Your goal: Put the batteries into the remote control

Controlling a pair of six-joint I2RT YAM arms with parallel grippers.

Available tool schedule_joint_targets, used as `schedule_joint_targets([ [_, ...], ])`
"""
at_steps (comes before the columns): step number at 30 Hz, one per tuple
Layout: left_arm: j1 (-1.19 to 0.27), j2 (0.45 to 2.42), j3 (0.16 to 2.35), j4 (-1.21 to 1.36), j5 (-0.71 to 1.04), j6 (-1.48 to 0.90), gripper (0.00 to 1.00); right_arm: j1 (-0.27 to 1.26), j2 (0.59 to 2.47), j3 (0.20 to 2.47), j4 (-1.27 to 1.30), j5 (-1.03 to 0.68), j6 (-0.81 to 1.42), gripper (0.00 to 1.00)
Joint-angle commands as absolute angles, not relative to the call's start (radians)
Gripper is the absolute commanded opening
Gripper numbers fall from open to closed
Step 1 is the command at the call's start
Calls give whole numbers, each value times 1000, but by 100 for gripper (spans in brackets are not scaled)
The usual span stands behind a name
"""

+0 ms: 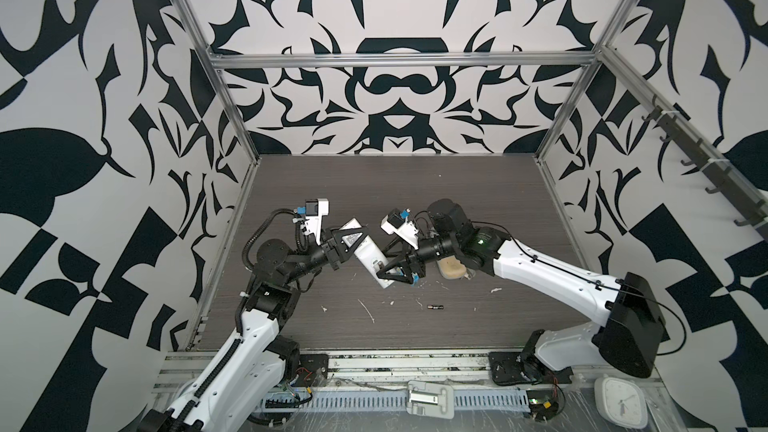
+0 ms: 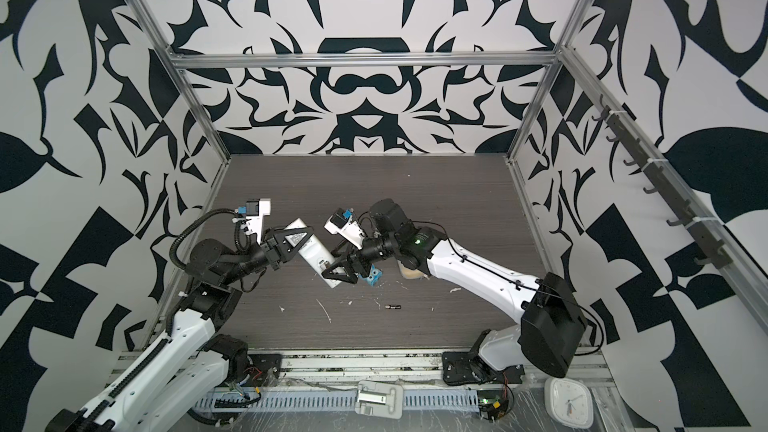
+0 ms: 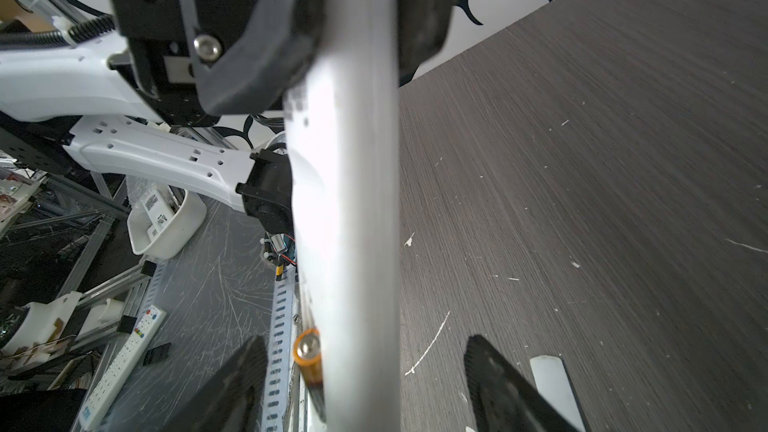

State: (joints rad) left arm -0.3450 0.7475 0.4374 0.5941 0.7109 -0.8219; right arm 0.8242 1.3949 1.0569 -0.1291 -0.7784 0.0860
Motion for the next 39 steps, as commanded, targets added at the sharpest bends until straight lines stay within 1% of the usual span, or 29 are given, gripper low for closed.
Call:
schedule_joint_targets([
  [1,-341,737,469,618,709,-828,0,825,1354,1058,-104,-779,85,80],
  [6,-340,730,468,616,712,-828,0,823,1317,1063,-159,-751,33,78],
  [11,-340,729,469,616,715,-830,0,804,1308,1062,-193,-731,19,70],
  [17,-339,724,468,615,713,-831,0,790,1316,1068,-215,-709,8,66],
  [25,-338,726,465,624,713,-835,0,787,1337,1063,-198,-691,15,63],
  [39,-339,724,460,627,712,-836,0,787,1383,1068,-144,-717,52,61],
])
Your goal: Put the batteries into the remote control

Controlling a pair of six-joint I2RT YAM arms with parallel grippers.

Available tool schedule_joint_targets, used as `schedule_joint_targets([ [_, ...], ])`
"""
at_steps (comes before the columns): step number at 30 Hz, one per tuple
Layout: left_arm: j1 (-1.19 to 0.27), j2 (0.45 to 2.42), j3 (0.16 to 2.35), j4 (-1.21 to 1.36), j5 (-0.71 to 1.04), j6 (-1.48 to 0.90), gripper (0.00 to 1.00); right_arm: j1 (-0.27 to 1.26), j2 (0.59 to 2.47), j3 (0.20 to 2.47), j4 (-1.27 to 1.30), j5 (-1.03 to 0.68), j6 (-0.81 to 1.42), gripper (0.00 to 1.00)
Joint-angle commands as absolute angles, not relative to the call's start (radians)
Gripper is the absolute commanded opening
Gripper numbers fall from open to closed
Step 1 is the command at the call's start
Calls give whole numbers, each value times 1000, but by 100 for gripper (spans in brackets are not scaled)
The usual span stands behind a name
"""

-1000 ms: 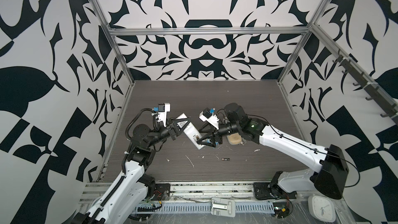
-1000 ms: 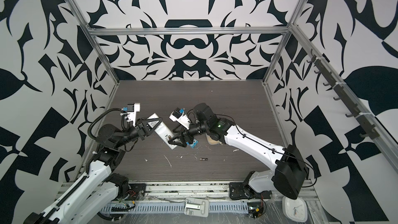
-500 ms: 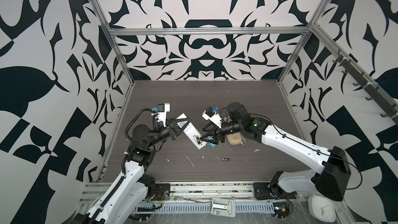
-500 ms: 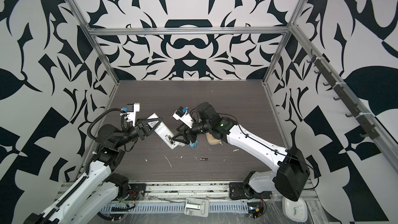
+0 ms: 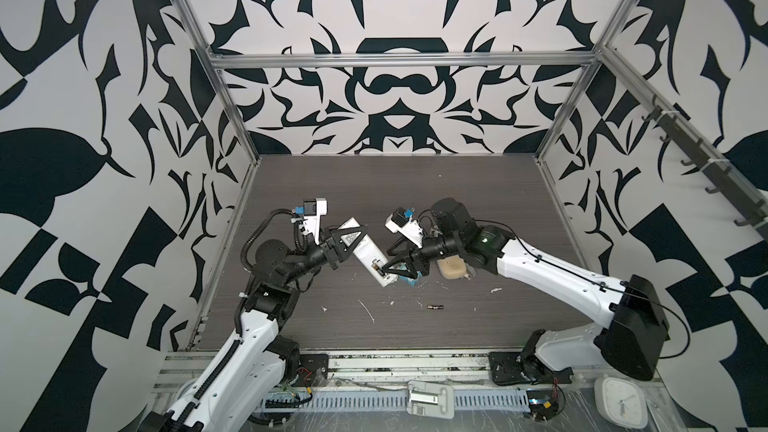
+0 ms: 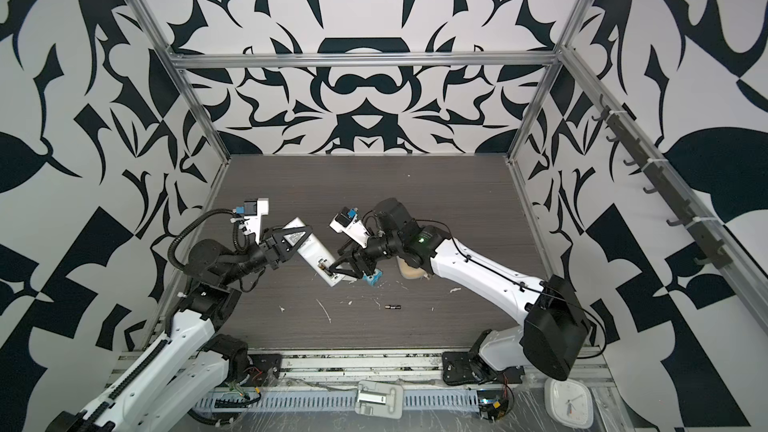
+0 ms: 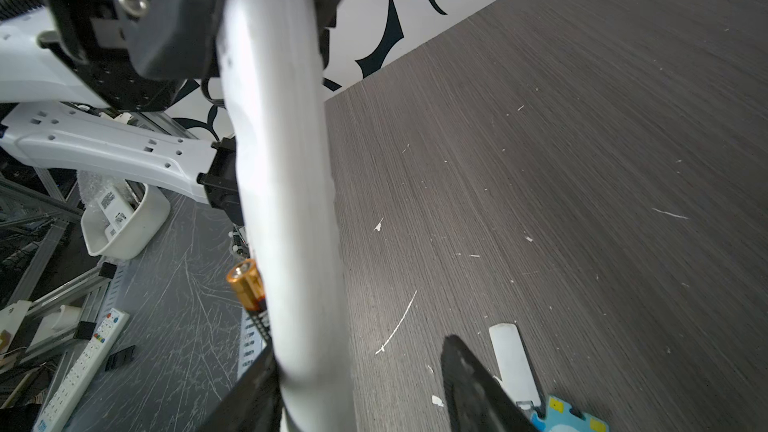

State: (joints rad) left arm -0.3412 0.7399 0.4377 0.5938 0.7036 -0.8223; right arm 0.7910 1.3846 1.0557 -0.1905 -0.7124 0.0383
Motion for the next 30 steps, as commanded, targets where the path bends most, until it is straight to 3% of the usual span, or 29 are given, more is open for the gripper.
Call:
schedule_joint_targets([
  [1,-339,724,459,626,713,-836,0,786,1384,1068,-142,-717,54,61],
  [9,-337,723,459,623,712,-835,0,785,1352,1063,-163,-696,39,63],
  [20,-336,718,480,592,765,-818,0,771,1289,1073,-287,-690,-62,76],
  [24,-339,727,491,599,797,-830,0,771,1271,1105,-343,-729,-120,86],
  [26,-338,729,491,604,804,-834,0,770,1274,1116,-334,-749,-120,99],
  [30,-338,730,498,599,816,-833,0,770,1302,1131,-259,-816,-61,100],
])
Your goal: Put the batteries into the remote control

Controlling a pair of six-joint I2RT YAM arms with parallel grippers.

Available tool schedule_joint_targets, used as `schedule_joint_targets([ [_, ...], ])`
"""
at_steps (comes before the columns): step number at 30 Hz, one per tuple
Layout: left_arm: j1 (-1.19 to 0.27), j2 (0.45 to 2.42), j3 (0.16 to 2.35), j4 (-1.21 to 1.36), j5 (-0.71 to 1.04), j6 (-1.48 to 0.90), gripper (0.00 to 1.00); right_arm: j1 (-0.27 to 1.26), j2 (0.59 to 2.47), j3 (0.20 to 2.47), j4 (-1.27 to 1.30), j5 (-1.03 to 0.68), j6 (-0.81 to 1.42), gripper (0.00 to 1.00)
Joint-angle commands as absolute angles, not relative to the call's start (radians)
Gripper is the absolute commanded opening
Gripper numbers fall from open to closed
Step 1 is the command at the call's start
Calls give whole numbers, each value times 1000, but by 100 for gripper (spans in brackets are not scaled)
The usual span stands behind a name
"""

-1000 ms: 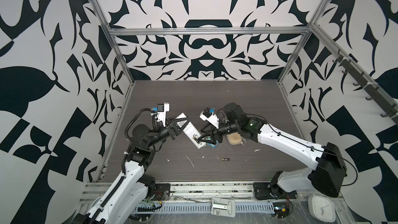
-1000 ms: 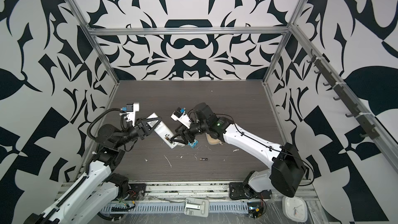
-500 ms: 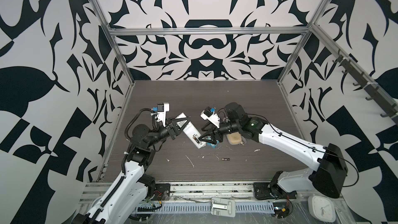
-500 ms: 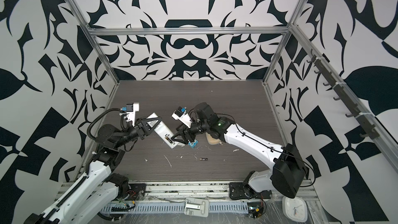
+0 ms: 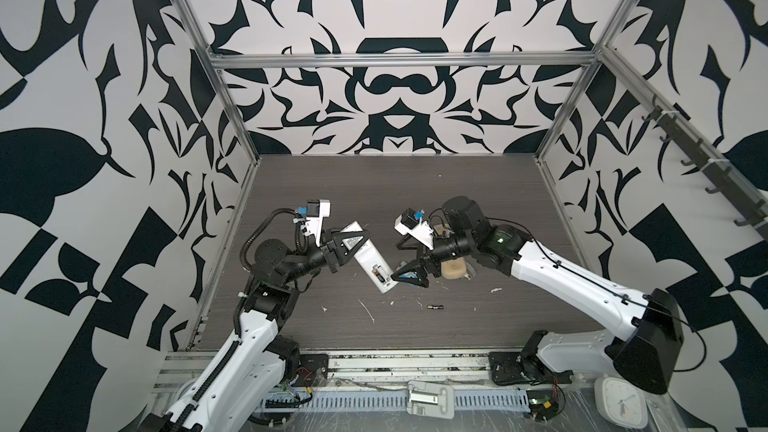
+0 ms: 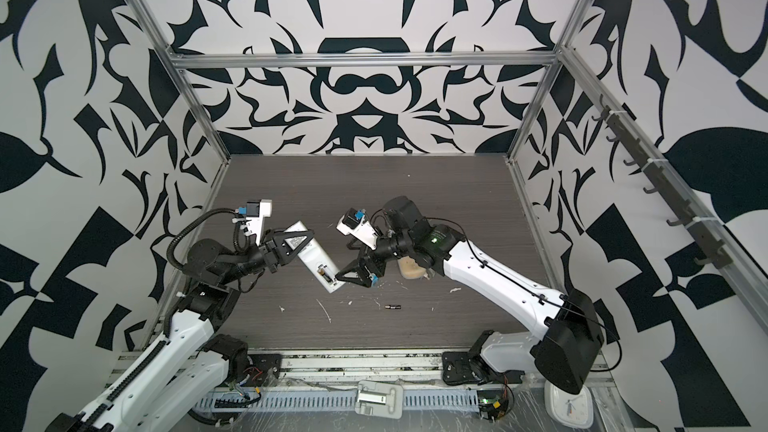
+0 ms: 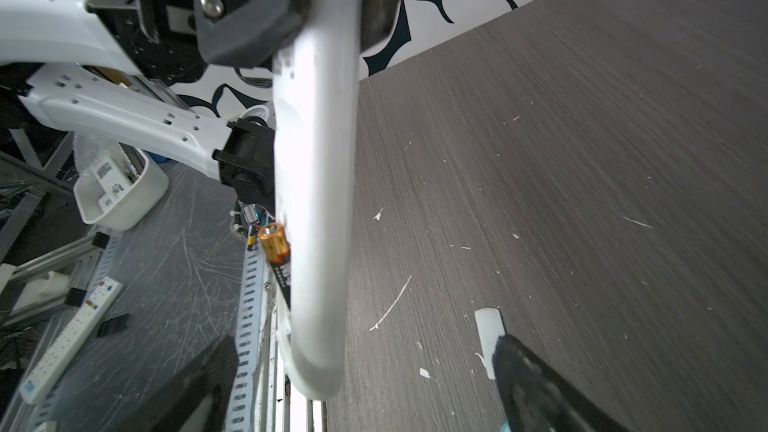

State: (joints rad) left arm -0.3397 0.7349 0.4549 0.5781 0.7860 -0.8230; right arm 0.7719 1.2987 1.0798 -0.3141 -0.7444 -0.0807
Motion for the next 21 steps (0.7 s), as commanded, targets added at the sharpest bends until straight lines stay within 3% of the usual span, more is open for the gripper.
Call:
schedule_joint_targets([
  [1,-338,732,500,597,818,-833,0,770,1314,1139,-245,-831,-44,100],
  [7,-339,754,515,598,844,-831,0,770,1393,1187,-218,-907,16,100],
  [21,-340,782,540,650,925,-856,0,791,1388,1169,-158,-990,24,100],
])
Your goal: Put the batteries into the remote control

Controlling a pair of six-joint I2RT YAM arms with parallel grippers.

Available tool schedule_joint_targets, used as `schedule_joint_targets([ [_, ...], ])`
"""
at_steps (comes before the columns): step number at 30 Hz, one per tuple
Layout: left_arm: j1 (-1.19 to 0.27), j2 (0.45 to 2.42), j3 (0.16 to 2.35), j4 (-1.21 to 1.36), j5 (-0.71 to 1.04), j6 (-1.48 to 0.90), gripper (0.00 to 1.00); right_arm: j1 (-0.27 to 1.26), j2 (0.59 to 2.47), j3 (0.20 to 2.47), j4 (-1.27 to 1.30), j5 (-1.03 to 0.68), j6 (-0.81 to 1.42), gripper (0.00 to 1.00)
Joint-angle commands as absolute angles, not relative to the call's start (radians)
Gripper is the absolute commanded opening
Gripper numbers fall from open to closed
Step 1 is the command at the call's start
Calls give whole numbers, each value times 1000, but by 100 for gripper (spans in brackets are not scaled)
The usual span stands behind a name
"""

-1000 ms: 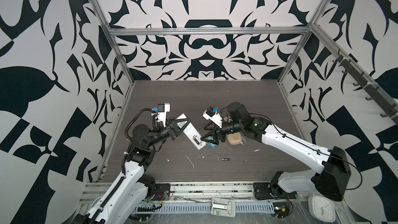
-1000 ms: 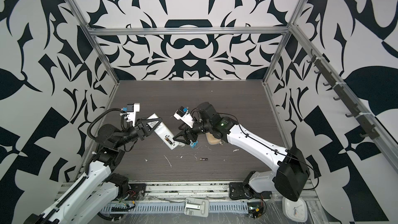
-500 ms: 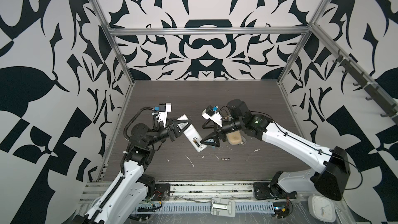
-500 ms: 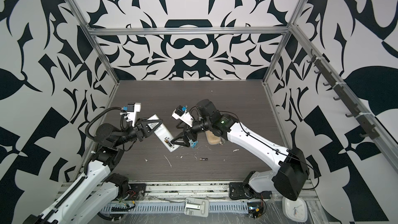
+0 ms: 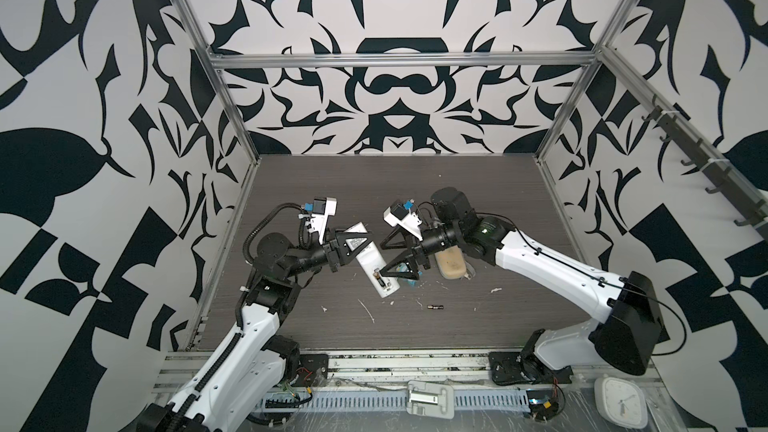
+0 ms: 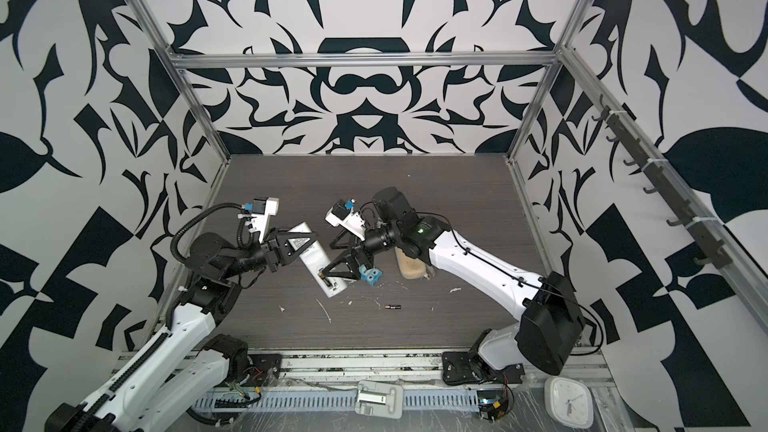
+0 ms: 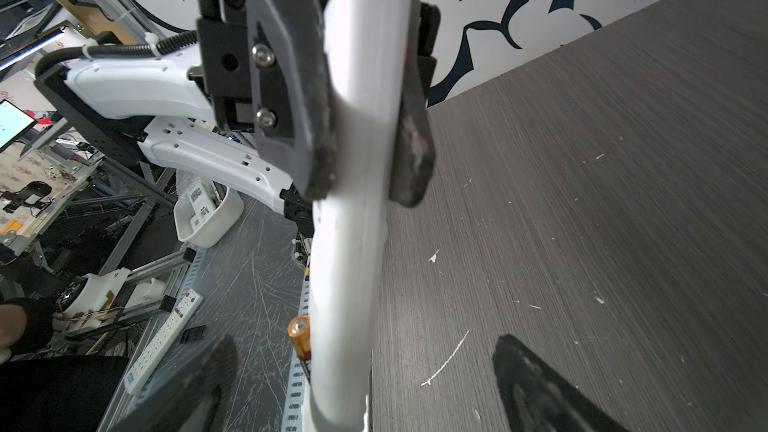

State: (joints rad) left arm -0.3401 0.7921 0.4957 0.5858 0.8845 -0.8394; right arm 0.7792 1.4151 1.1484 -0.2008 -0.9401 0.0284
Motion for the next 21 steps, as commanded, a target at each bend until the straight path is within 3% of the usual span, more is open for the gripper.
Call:
schedule_joint_targets([
  [1,-339,779,540,653,927,-854,0,798,1385,1167,-158,-991,21,100],
  [21,-341,770,592,574,940,-805,0,851,1378,1108,-57,-882,75,100],
])
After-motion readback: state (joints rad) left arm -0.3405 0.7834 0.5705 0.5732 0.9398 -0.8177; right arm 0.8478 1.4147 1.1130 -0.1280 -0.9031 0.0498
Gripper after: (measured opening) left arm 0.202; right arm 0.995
